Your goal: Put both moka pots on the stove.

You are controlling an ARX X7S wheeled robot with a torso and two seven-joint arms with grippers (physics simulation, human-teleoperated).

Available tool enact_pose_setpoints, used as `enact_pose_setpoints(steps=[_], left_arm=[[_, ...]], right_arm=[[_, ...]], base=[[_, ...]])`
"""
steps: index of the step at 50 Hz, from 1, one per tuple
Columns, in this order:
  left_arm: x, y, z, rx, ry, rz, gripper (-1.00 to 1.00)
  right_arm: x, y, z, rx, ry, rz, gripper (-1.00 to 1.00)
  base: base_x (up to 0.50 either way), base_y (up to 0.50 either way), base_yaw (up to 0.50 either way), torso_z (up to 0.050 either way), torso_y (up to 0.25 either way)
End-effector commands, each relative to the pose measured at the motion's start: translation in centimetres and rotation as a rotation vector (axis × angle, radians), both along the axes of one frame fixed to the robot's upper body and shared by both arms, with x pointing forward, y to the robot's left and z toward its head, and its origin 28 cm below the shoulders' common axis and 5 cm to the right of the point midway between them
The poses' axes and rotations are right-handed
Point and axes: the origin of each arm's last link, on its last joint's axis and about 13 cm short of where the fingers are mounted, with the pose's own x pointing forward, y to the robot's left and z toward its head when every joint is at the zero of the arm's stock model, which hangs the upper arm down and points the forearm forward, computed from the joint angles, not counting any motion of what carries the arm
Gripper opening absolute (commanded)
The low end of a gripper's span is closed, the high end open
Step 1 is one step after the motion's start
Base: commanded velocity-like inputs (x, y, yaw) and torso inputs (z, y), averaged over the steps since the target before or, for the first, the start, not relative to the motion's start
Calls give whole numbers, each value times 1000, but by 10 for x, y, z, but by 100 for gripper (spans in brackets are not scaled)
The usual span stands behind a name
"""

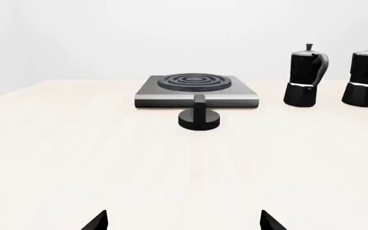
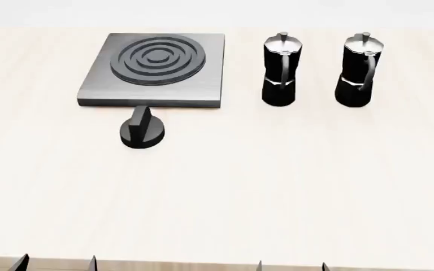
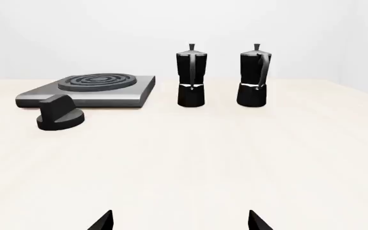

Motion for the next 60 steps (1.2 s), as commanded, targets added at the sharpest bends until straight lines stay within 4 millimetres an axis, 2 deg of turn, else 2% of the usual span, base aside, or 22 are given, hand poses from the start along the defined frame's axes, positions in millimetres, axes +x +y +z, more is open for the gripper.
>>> enact_pose_setpoints(steps=[1,3,16,22,25,28,36,46,54,60], left_arm=[[0,0,0,0,0,0,100],[-2,0,5,-60,5,-23,100],[-4,-1,10,-35,-15,-17,100],[-6,0,16,-37,-36,-14,100],[-10,-1,27,-46,-67,-20,100],[-17,-1,44,-28,-108,-17,100],[-35,0,79,-42,-226,-16,100],[-55,1,110,-58,-367,-22,100],[-68,1,126,-53,-424,-20,100],[-71,1,129,-56,-441,-15,100]], right_arm=[[0,0,0,0,0,0,100],[0,1,0,-7,-2,0,100],[-2,2,4,-10,-13,4,100],[-5,4,16,-19,-56,-2,100],[-9,4,29,-18,-95,-7,100],[-17,5,50,-14,-160,-4,100],[-35,8,84,-24,-269,11,100],[-60,12,120,-19,-413,36,100],[-72,13,134,-26,-489,35,100],[-78,14,140,-16,-529,46,100]], base=[[0,0,0,0,0],[0,0,0,0,0],[0,0,0,0,0],[0,0,0,0,0],[0,0,0,0,0],[0,0,0,0,0],[0,0,0,0,0],[0,0,0,0,0],[0,0,0,0,0],[0,0,0,0,0]])
